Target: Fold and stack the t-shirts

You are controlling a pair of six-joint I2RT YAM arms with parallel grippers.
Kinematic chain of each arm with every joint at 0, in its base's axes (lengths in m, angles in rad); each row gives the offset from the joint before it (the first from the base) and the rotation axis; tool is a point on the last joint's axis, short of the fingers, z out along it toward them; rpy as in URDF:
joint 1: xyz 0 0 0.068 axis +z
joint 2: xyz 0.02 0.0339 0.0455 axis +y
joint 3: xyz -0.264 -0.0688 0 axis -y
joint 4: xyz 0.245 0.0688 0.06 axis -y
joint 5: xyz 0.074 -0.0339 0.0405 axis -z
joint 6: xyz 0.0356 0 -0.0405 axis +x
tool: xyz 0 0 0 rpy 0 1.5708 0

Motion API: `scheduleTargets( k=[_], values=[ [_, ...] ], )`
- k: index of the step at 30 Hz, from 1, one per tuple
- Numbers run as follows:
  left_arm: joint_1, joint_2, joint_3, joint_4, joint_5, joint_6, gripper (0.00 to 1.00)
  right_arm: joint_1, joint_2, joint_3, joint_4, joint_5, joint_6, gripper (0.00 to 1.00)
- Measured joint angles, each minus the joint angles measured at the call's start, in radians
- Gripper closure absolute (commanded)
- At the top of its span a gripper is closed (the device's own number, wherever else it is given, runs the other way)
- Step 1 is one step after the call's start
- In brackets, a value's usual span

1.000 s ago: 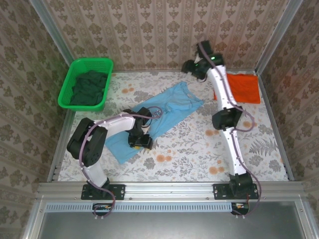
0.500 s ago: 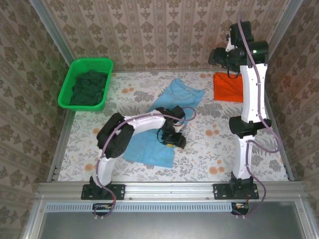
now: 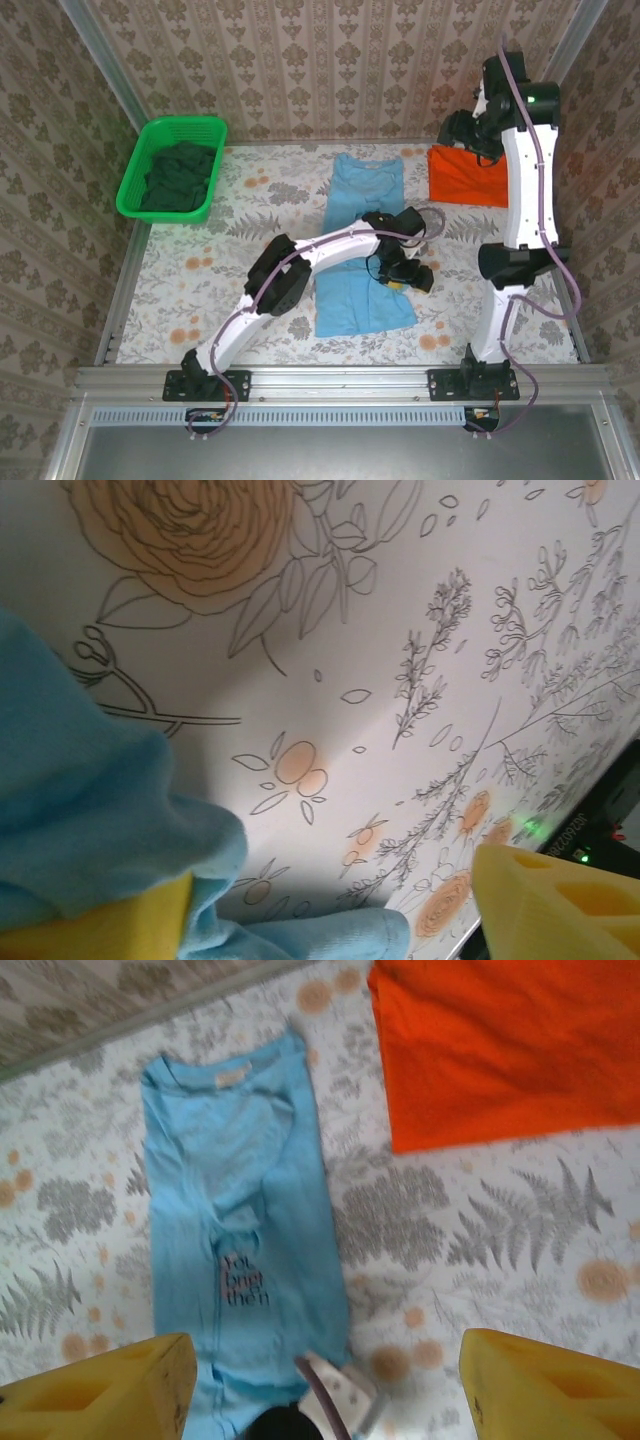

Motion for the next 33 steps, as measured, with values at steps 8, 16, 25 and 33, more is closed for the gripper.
scheduleTargets(
  k=[8, 16, 25, 33],
  values=[
    [0.133, -0.201, -0.135, 0.103, 0.007, -0.053, 0.15, -0.091, -0.452, -0.809, 0.212, -0.089, 0.048, 0.27],
    [0.371, -0.126, 0.183, 0.139, -0.011, -0.082, 0.4, 0.029, -0.84, -1.572, 0.568, -0.26, 0.215, 0.42],
    [0.414, 0.254, 0.459, 0.167, -0.05, -0.108, 0.52, 0.329, -0.853, -1.931, 0.911, -0.312, 0.418, 0.58],
    [0.422, 0.357, 0.549, 0.229, -0.083, -0.184, 0.54, 0.395, -0.742, -2.059, 1.113, -0.313, 0.481, 0.58]
  ],
)
